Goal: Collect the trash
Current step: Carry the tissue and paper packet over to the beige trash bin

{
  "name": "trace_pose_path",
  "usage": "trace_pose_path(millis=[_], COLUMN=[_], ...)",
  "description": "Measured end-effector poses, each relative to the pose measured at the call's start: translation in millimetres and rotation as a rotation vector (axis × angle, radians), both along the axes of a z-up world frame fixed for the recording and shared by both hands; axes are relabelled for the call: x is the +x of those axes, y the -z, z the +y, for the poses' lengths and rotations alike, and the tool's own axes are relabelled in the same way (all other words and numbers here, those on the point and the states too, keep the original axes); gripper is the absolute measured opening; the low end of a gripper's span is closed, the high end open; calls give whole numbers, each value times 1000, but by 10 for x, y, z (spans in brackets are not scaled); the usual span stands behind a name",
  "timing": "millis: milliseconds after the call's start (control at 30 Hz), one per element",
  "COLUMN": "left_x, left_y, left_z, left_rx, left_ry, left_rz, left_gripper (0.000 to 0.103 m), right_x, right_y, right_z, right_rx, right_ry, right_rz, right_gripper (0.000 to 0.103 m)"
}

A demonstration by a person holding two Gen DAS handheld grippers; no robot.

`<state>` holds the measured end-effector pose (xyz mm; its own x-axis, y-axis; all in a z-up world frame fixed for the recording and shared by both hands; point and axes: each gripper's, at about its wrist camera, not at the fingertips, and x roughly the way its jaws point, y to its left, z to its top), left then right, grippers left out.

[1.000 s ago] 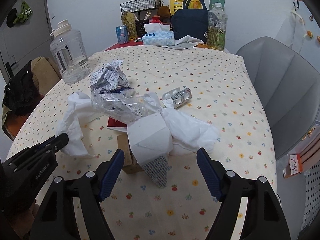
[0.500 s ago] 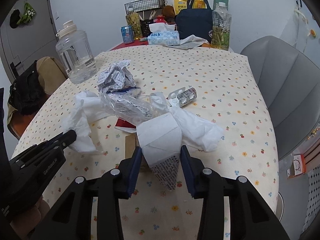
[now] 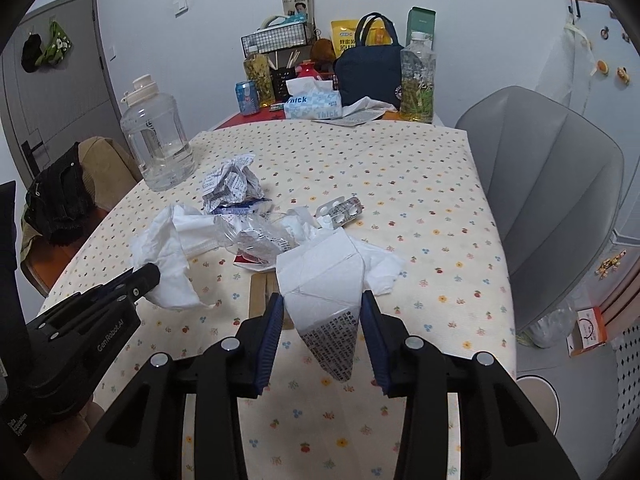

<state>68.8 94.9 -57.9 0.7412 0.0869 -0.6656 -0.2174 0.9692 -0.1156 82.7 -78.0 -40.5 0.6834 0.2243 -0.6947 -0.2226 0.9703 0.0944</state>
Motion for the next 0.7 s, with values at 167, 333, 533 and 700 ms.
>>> trace_pose_path(millis=[167, 333, 533, 700], left_x=[-66, -110, -114, -109], left_y=[-85, -150, -204, -251], left_z=[-174, -384, -661, -932], left_rx=[11, 18, 19, 22], left_ry=[30, 73, 134, 201], left_rz=[-18, -32, -47, -60], left_gripper=[12, 12, 12, 12], right_x=[-138, -261, -392, -489], right_y=[-86, -157, -226, -286], right_z=[-128, -302, -575, -801], right_rx=[5, -4, -15, -21], right_ry=[22, 65, 127, 186], right_rz=[-24, -44, -63, -80], right_gripper=[39, 39, 39, 39])
